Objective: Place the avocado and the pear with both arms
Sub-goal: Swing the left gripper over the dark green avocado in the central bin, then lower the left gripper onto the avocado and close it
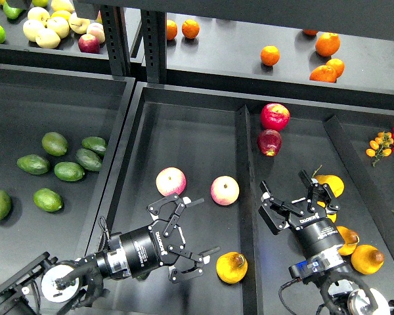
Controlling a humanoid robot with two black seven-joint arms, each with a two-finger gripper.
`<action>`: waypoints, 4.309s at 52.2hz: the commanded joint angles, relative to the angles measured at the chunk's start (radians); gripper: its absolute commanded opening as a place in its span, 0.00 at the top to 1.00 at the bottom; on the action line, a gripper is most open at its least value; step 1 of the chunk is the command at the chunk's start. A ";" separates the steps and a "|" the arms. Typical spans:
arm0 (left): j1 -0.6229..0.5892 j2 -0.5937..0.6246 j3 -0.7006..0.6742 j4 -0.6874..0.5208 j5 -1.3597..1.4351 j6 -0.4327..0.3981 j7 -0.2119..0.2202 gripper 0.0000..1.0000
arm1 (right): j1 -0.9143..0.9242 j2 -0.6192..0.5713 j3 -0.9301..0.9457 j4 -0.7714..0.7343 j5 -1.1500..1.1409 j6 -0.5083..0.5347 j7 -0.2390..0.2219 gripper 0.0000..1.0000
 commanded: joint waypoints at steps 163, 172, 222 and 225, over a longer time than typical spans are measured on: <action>-1.175 -0.044 1.595 0.606 0.057 0.000 0.031 0.01 | 0.287 0.000 0.151 -0.061 -0.008 -0.305 0.003 0.00; -1.172 -0.045 1.599 0.624 0.052 0.000 0.031 0.01 | 0.287 0.000 0.151 -0.063 -0.008 -0.305 0.003 0.00; -1.112 -0.067 1.592 0.661 0.045 0.000 0.031 0.09 | 0.278 0.000 0.151 -0.063 -0.005 -0.305 0.001 0.00; -1.112 -0.070 1.590 0.661 0.045 0.000 0.031 0.11 | 0.278 0.000 0.151 -0.063 -0.005 -0.303 0.001 0.00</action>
